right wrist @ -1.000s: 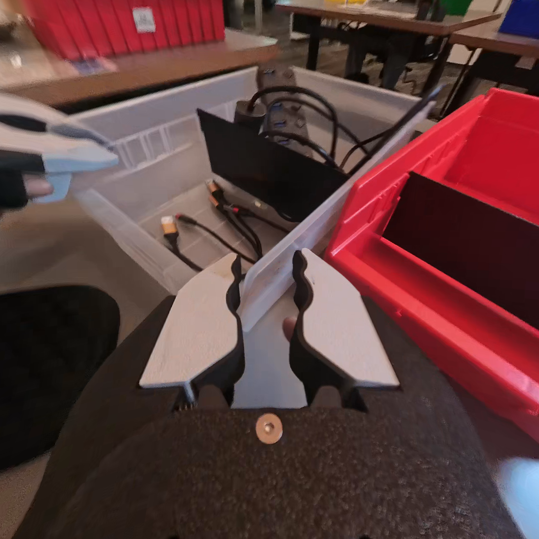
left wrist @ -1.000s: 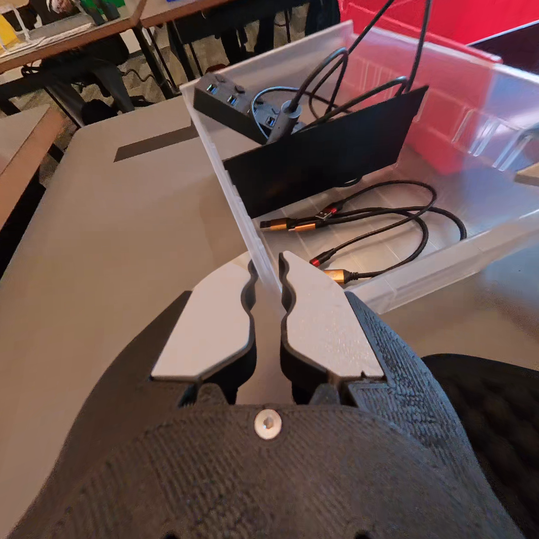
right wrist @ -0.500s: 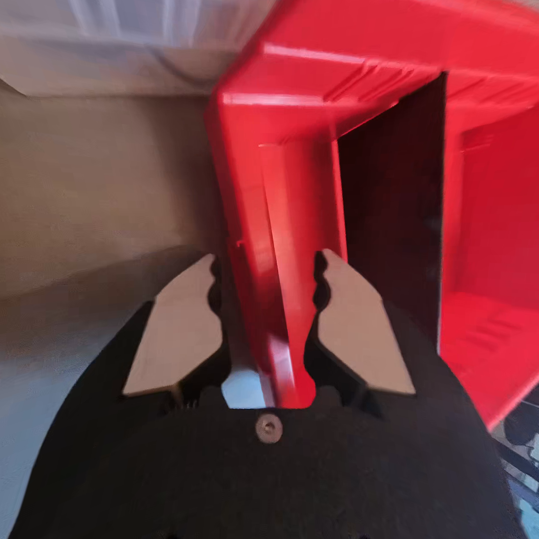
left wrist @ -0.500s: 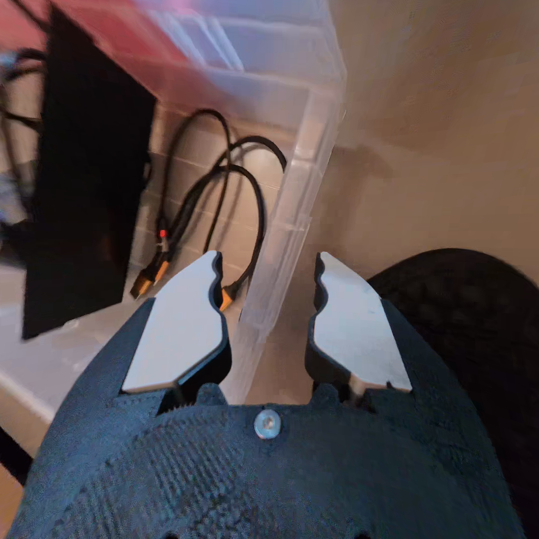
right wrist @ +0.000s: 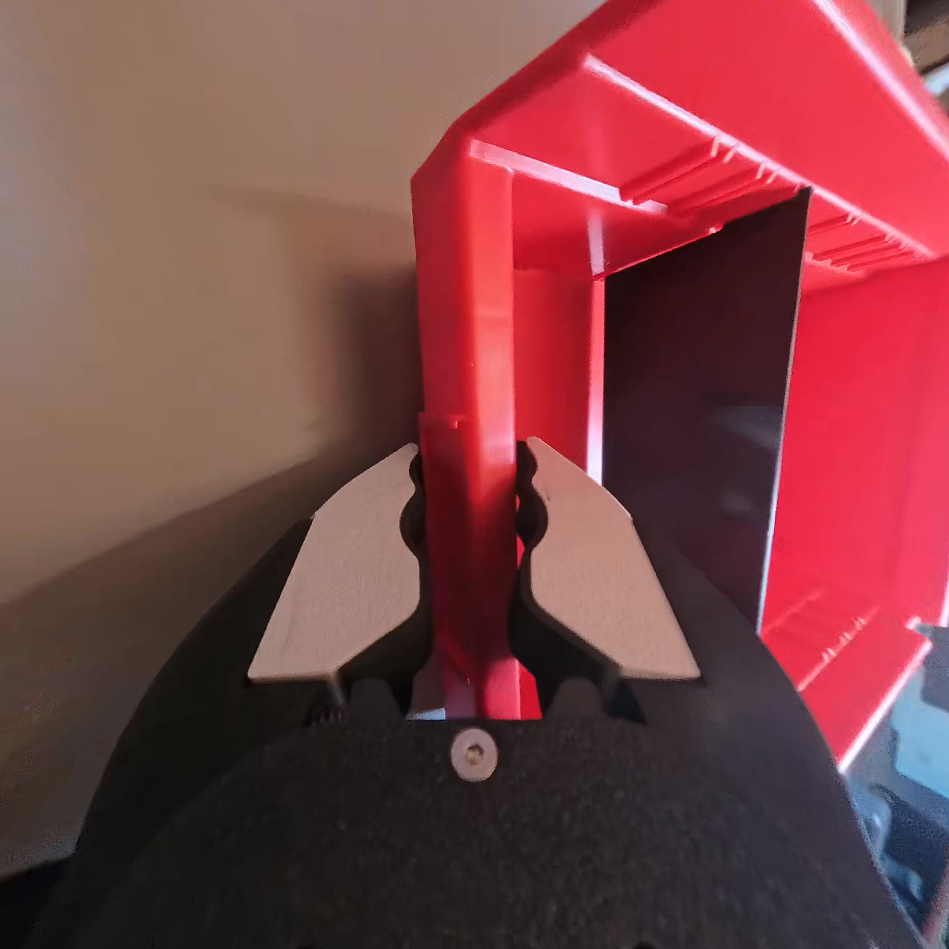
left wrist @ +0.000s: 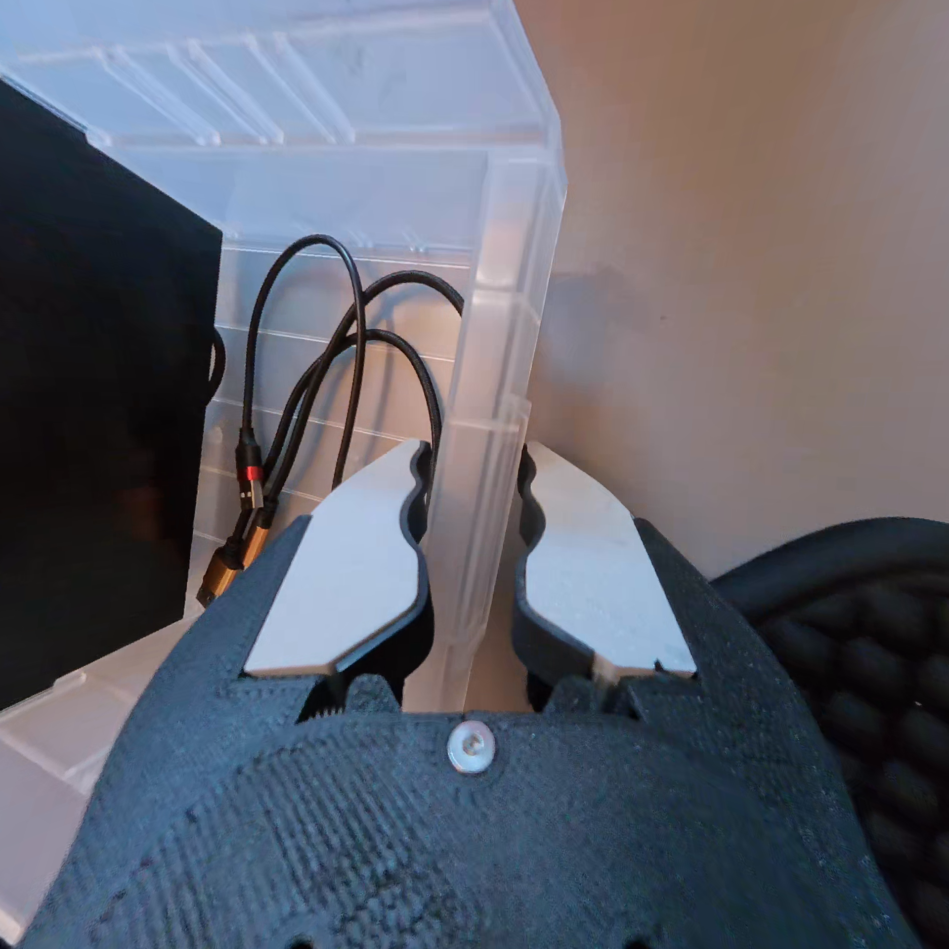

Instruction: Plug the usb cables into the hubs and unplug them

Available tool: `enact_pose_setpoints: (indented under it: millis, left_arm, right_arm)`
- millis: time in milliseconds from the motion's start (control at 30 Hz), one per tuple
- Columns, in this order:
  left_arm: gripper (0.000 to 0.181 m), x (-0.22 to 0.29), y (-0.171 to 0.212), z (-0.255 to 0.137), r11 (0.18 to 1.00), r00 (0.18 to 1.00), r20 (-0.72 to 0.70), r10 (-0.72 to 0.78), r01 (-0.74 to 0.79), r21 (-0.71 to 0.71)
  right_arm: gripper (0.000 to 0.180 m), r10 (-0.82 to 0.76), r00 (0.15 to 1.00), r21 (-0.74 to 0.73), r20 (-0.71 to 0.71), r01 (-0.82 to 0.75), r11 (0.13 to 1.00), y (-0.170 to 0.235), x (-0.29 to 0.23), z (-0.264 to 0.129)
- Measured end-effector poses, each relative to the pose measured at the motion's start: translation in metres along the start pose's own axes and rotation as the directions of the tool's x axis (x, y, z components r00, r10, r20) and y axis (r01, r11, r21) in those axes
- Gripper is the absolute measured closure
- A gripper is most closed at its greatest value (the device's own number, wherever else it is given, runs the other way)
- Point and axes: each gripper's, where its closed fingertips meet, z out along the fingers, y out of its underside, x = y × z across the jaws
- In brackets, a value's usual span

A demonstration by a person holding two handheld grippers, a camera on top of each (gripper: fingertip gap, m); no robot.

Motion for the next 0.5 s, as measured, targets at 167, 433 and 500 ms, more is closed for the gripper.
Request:
enact_pose_setpoints:
  millis: [167,433,500]
  left_arm:
    - [0.147,-0.027,-0.002,0.010,1.000,0.999,0.041,-0.023,0.024,-0.005]
    - [0.147,-0.079,0.001,0.026,0.999,0.996,0.077,-0.048,0.049,-0.004]
    - [0.147,-0.087,0.002,0.029,0.998,0.995,0.081,-0.057,0.058,-0.007]
  right_arm:
    - [0.148,0.013,0.996,-0.107,-0.091,-0.022,0.994,0.051,0.038,0.002]
    - [0.149,-0.007,0.993,-0.104,-0.121,-0.006,0.995,0.081,0.089,0.026]
    - [0.148,0.012,0.990,-0.109,-0.137,-0.027,0.994,0.082,0.094,0.027]
